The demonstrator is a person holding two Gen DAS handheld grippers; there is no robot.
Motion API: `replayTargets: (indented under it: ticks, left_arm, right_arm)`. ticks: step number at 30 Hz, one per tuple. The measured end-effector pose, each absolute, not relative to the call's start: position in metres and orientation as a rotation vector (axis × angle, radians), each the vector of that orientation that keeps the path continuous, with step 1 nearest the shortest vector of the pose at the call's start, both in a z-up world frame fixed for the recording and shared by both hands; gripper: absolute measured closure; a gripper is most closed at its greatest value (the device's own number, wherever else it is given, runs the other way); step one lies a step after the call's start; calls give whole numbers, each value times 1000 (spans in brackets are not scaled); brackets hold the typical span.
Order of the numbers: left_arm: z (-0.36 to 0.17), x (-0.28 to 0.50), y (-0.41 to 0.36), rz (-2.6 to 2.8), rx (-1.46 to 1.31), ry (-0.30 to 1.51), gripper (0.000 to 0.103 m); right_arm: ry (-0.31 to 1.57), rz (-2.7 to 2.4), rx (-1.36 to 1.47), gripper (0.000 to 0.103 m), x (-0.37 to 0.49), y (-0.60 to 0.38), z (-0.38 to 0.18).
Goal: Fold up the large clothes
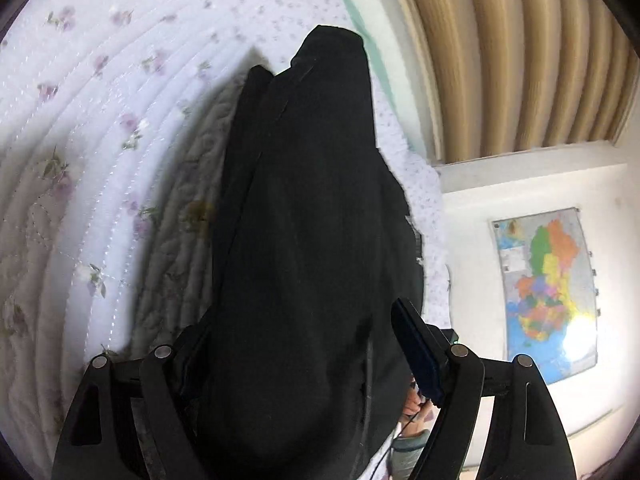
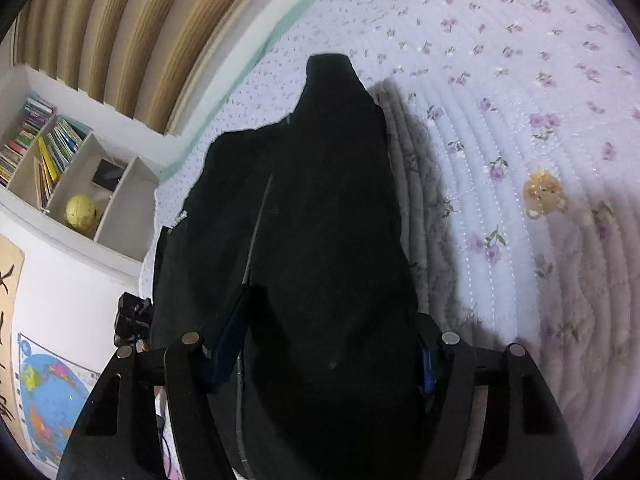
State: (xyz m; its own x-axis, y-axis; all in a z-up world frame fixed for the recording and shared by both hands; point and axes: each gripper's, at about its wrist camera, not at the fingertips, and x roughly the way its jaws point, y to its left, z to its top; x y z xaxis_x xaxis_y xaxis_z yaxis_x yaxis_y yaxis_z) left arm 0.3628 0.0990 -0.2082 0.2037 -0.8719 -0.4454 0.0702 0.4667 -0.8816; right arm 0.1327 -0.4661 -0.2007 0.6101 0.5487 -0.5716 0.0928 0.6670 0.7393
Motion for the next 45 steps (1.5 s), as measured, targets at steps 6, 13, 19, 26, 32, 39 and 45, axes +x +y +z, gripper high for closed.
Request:
replayTargets:
  ticks: [6, 13, 19, 26, 32, 39, 45]
  left_arm:
    - [-199, 364, 56, -671, -625, 1234, 23]
    - [-146, 324, 55, -702, -540, 1080, 61]
    - [-84, 261, 52, -750, -441, 991, 62]
    - [-74, 184, 65, -753, -368, 952, 62]
    - [-128, 215, 95, -673, -564, 1080, 60]
    - [-158, 230, 98, -686, -572, 1127, 52]
    - [-169, 261, 79, -666, -583, 1159, 49]
  right_arm:
    - [930, 316, 834, 30, 157, -462, -206]
    - [819, 320, 716, 60, 130, -439, -159]
    - [772, 329, 534, 62, 86, -389, -93]
    - [769, 264, 317, 71, 29, -345, -37]
    - [844, 135, 418, 21, 63, -403, -85]
    - [1020, 363, 775, 19, 106, -456, -192]
    - [997, 588, 879, 19, 165, -440, -212]
